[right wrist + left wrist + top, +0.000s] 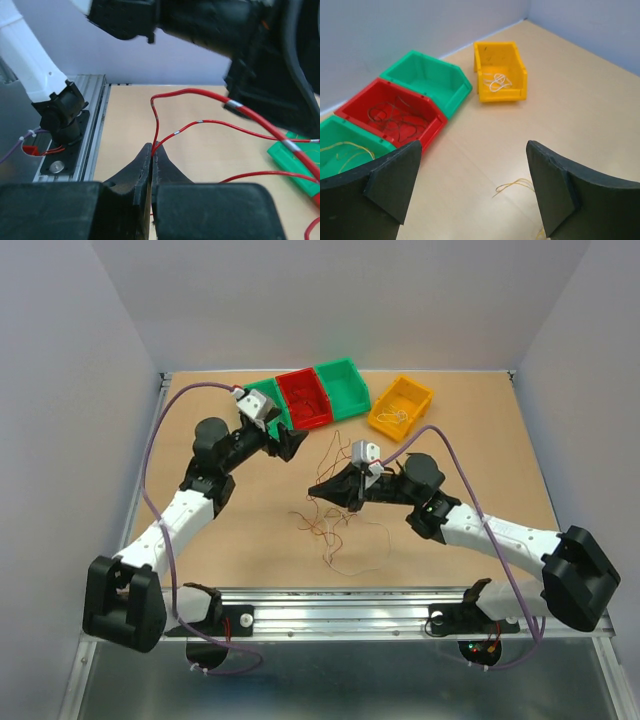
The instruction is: Untangle the cables
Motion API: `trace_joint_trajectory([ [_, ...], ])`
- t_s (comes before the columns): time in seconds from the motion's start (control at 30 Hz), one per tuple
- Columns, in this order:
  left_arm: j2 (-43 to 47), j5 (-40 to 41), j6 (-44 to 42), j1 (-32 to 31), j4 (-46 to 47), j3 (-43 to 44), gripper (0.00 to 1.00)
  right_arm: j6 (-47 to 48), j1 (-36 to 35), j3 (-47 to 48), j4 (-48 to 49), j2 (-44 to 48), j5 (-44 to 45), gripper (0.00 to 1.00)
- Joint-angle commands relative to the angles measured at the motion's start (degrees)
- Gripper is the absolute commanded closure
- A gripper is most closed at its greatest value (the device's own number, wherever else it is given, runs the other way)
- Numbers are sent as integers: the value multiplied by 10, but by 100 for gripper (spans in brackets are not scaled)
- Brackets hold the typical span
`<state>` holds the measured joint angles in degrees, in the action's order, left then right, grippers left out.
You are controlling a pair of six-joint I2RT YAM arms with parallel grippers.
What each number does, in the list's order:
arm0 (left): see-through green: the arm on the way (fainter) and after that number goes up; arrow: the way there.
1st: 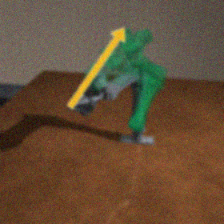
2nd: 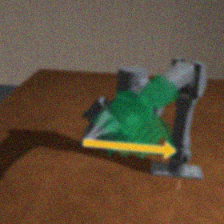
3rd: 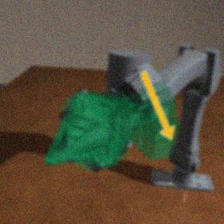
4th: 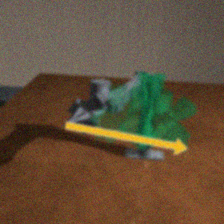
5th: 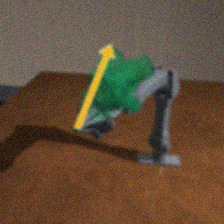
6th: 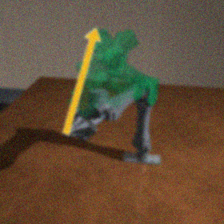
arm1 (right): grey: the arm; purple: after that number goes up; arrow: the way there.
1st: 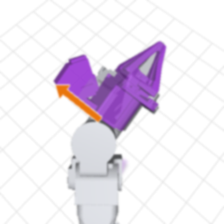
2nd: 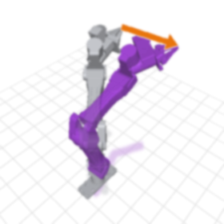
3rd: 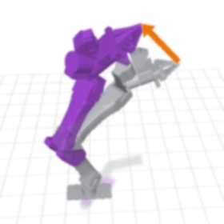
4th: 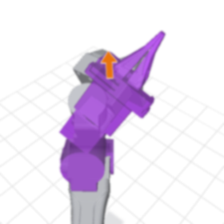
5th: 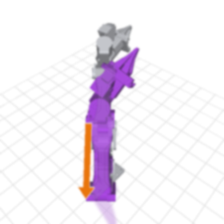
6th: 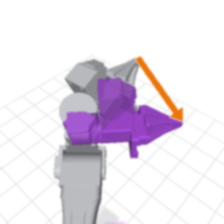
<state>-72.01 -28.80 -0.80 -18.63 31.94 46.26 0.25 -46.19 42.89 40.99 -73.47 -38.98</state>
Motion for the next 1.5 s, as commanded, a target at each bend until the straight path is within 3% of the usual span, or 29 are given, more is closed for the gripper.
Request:
trace_joint_trajectory([
  [0.0, 81, -141, 5, 5, 94, -19, 1, -11, -2, -3, 8, -5, 36, 99],
  [0.3, 124, -319, 51, 6, 82, -13, 1, -14, 12, -3, -7, -4, 72, 100],
  [0.6, 112, -400, 76, 4, 82, 1, 1, -14, 16, 3, -8, -13, 72, 99],
  [0.93, 108, -333, -42, -41, -41, 20, 1, -18, 19, 10, -8, -19, 69, 100],
  [1.2, 75, -261, -46, -63, -53, 31, 1, -10, 19, 32, -15, -50, 37, 99],
  [1.33, 55, -246, -42, -64, -53, 37, 13, -10, 19, 38, -14, -60, 22, 99],
  [1.47, 53, -214, -42, -64, -57, 38, 15, -8, 19, 34, -13, -55, 22, 99],
])
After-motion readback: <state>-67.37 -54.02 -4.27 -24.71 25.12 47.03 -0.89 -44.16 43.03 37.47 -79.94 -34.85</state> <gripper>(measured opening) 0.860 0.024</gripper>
